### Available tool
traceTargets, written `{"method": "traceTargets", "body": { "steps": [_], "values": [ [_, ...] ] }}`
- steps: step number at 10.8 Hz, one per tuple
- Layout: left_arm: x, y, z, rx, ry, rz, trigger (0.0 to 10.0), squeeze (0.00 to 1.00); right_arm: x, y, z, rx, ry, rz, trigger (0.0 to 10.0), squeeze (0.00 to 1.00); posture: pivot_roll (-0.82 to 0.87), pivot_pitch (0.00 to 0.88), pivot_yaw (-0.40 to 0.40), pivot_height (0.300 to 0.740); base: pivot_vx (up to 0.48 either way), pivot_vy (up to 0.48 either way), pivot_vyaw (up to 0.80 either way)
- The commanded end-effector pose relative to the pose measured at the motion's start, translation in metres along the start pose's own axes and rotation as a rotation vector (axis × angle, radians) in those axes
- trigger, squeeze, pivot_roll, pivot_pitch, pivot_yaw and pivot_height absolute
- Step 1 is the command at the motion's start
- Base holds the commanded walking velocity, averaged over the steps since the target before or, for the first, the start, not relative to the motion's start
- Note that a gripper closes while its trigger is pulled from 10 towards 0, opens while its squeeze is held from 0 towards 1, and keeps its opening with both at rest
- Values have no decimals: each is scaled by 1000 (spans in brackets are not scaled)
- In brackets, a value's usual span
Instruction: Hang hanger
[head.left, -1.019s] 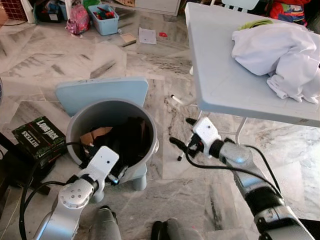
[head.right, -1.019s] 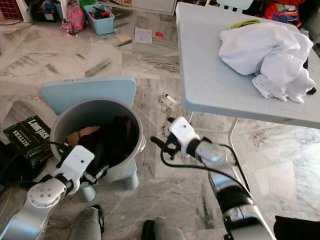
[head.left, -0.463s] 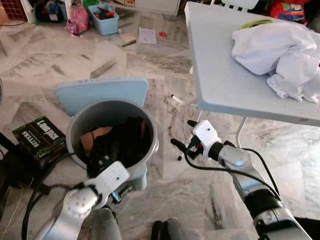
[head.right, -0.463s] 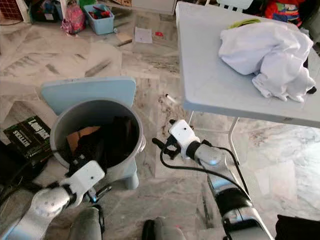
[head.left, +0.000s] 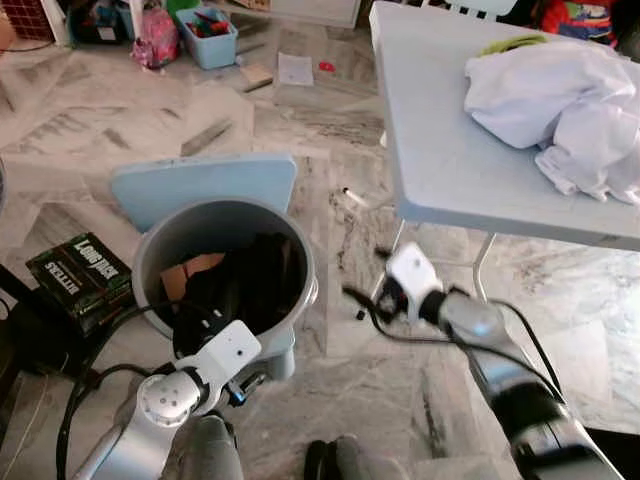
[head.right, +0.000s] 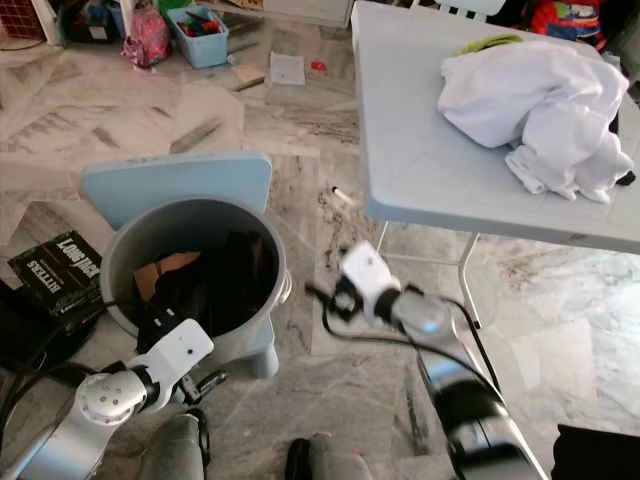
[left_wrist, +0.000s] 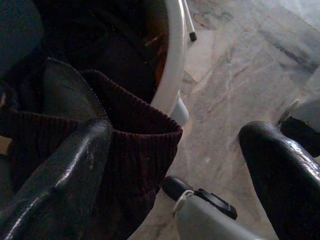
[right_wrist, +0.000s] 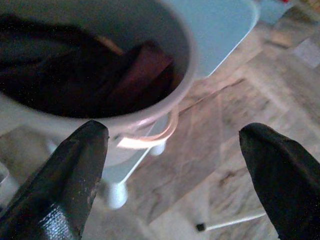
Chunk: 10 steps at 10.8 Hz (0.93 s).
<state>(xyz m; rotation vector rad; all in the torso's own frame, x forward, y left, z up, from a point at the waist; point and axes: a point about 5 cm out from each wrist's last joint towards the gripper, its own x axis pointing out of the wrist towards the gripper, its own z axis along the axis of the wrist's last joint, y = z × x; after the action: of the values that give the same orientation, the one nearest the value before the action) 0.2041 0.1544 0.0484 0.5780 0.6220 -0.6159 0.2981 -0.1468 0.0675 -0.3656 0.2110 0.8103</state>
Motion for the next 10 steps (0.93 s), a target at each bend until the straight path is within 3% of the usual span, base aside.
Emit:
{"method": "traceTargets", "body": {
  "steps": [1, 4, 5, 8, 9, 10],
  "values": [
    [-1, 0, -2, -15, 3, 26, 10000, 0, -6, -2, -2, -13, 13, 6, 10000, 1000, 17, 146, -139, 740, 0, 0, 0],
    [-12, 12, 12, -12, -38, 120, 10000, 0, -8, -4, -4, -13, 31, -3, 10000, 1000, 21, 155, -140, 740, 0, 0, 0],
    [-13, 12, 11, -22, -35, 130, 10000, 1000, -7, -2, -3, -12, 31, 2, 10000, 1000, 21, 155, -140, 740, 0, 0, 0],
    [-20, 4, 9, -34, -7, 126, 10000, 1000, -4, 0, -3, -16, 33, 14, 10000, 1000, 35, 162, -140, 740, 0, 0, 0],
    [-22, -2, 9, -26, 9, 90, 10000, 184, -4, -1, -4, -14, 40, 10, 10000, 1000, 35, 163, -139, 740, 0, 0, 0],
    [-23, -4, 7, -18, 27, 78, 10000, 0, -4, -2, -3, -13, 43, 9, 10000, 1000, 35, 162, -138, 740, 0, 0, 0]
  ]
}}
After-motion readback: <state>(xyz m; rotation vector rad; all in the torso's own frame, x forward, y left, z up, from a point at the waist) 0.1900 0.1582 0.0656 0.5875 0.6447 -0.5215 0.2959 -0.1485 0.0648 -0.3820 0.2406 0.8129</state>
